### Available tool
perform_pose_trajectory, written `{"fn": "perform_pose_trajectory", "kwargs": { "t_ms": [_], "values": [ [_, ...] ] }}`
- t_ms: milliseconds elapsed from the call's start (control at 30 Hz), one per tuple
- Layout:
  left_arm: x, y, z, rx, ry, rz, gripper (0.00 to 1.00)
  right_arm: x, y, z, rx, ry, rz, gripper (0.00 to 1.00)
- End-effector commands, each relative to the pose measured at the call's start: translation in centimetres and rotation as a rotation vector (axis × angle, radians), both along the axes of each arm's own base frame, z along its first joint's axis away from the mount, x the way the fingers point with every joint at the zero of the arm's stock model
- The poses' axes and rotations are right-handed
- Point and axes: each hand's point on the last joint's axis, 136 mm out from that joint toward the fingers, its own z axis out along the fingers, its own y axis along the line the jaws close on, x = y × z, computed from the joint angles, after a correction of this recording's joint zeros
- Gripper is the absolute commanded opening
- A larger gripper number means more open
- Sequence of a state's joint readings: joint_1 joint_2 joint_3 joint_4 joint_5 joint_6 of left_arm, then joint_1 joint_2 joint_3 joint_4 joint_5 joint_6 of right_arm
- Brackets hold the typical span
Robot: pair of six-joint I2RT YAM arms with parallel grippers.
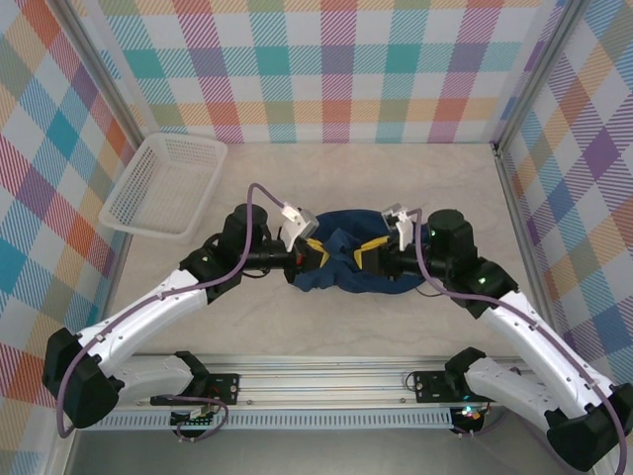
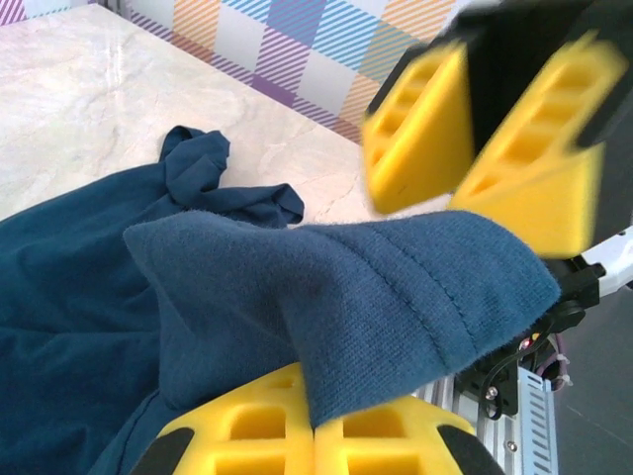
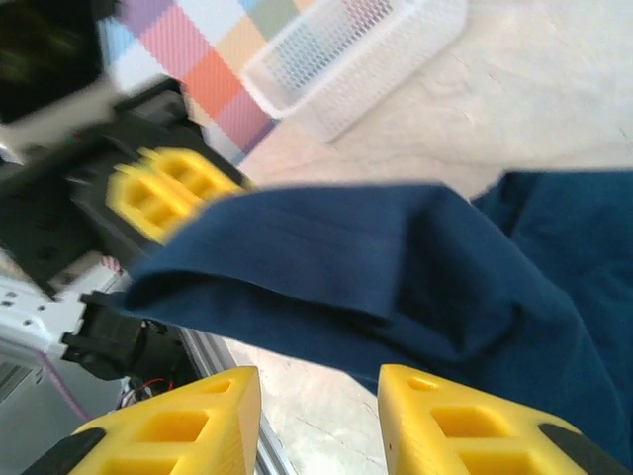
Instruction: Fold the inside-out t-shirt
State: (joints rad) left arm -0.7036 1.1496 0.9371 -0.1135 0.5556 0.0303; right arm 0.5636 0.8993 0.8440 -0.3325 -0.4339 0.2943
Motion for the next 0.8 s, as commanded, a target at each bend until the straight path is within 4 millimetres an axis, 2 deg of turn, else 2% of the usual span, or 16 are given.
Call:
{"fn": "perform_pose_trajectory", "kwargs": {
  "t_ms": [0, 100, 267, 400, 567, 767],
  "values": [
    [-0.4, -0.1, 1.1, -0.049, -0.024, -0.029, 0.0, 1.7, -1.0, -3.7, -0.014, 0.123, -0.155, 0.38],
    [-0.5, -0.1, 1.1, -0.049, -0.021, -0.037, 0.0, 3.0, -0.8, -3.8, 0.005, 0.158, -0.193, 0.39],
    [-0.6, -0.1, 1.1, -0.045, -0.022, -0.037, 0.0, 4.1, 0.7, -4.1, 0.042, 0.209, -0.167, 0.41],
    [-0.6, -0.1, 0.8, -0.04, -0.015, -0.038, 0.0, 4.4, 1.1, -3.8, 0.098, 0.226, -0.152, 0.43],
    [-0.5, -0.2, 0.7, -0.037, -0.013, -0.04, 0.0, 4.9, 0.4, -3.4, 0.176, 0.259, -0.171, 0.43],
    [-0.5, -0.2, 0.6, -0.033, -0.013, -0.04, 0.0, 5.1, 1.0, -4.4, 0.177, 0.32, -0.151, 0.44]
  ]
}}
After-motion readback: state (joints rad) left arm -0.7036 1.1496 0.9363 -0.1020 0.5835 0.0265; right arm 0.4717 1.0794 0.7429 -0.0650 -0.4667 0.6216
